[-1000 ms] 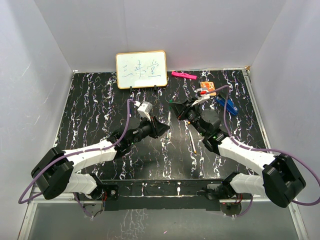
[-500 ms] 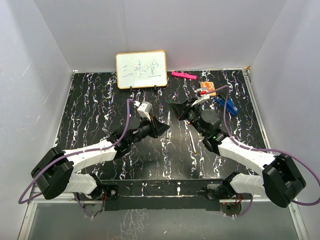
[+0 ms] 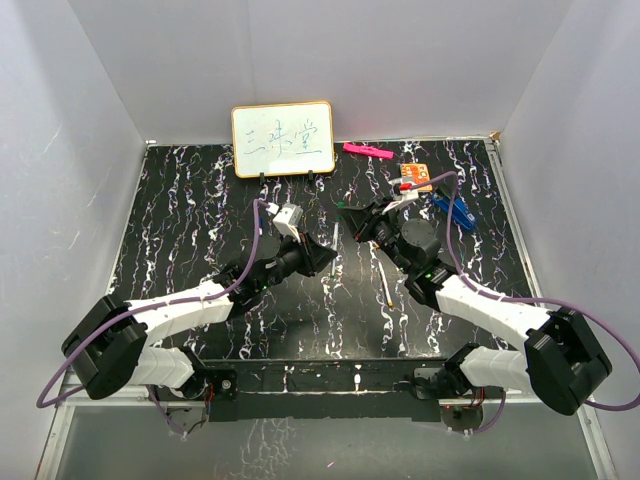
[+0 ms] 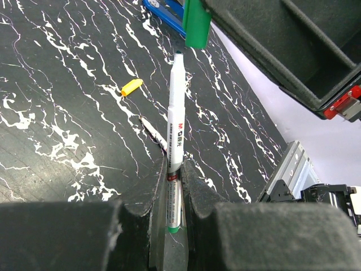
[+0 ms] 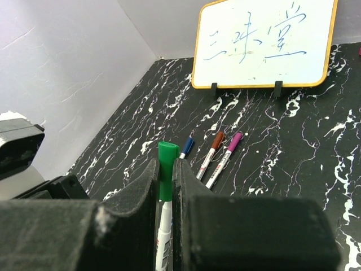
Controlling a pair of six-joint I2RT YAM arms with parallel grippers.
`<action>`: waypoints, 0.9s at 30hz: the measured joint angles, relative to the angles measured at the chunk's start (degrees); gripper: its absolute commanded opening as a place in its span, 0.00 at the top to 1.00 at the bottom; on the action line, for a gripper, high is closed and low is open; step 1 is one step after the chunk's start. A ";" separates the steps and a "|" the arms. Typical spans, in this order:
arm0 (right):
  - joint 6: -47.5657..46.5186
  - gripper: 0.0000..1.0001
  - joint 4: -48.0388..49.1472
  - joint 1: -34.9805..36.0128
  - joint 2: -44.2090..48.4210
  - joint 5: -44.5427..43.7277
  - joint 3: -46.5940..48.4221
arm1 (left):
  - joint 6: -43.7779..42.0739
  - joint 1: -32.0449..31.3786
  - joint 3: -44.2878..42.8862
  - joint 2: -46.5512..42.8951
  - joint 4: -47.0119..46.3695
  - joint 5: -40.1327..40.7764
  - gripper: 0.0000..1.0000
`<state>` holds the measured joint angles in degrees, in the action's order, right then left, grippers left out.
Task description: Insert the pens into the pen caps
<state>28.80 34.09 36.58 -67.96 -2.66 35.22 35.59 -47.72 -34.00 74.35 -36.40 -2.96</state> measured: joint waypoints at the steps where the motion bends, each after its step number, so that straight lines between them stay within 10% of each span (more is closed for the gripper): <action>1: 0.00 1.00 0.04 0.07 0.00 -0.04 -0.11 | 0.00 0.00 0.00 0.00 0.00 0.00 1.00; 27: 0.00 1.00 0.07 0.92 -0.02 -0.42 -0.22 | -1.07 0.00 0.44 -0.02 -1.38 -0.07 1.00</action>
<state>28.80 34.15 37.50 -67.99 -3.07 35.00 34.52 -47.72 -33.56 74.32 -37.78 -3.03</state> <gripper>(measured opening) 0.068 0.093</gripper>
